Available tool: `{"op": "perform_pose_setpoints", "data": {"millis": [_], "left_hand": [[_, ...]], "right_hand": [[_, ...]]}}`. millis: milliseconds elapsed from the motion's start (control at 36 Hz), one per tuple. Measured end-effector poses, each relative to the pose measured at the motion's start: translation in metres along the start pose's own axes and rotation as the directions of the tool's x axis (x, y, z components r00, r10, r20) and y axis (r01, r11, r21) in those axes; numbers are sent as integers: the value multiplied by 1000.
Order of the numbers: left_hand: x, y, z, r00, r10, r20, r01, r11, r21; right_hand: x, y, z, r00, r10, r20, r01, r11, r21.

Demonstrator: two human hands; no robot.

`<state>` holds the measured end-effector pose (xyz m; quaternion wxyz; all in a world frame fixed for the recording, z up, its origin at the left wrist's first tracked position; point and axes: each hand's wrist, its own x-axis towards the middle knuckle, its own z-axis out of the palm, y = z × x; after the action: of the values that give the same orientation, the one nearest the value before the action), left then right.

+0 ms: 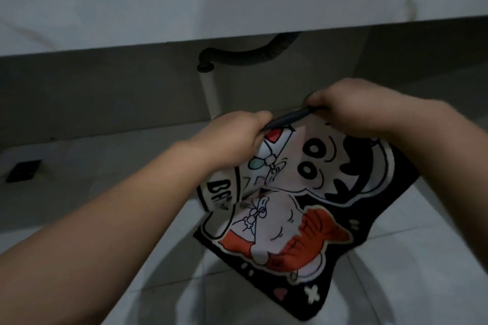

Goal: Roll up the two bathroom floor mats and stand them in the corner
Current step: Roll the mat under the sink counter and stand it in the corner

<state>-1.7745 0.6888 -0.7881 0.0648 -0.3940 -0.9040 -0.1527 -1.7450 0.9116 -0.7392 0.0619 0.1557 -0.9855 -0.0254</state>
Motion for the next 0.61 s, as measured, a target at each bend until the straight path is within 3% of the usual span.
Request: {"op": "perform_pose_setpoints", "data": {"millis": [56,167,334,472,611], "left_hand": [[-2,-4,4,1000,-24,12,23,999,24],[-12,-18,13,997,-63,48,62,998,22],[-16,-19,18,993,-15,114,6,997,76],[-17,-21,15,989,13,149,-23,998,62],[-16,-20,22,986,85,146,-93,995,45]], "right_hand": [[-5,-8,7,1000,22,-6,-22,1000,10],[-13,-21,30,995,-97,-5,96,993,-71],[-26,-15,49,974,-225,18,223,943,-246],[-35,-8,55,960,-254,118,276,927,-253],[-44,1,53,936,-329,123,351,888,-297]]}}
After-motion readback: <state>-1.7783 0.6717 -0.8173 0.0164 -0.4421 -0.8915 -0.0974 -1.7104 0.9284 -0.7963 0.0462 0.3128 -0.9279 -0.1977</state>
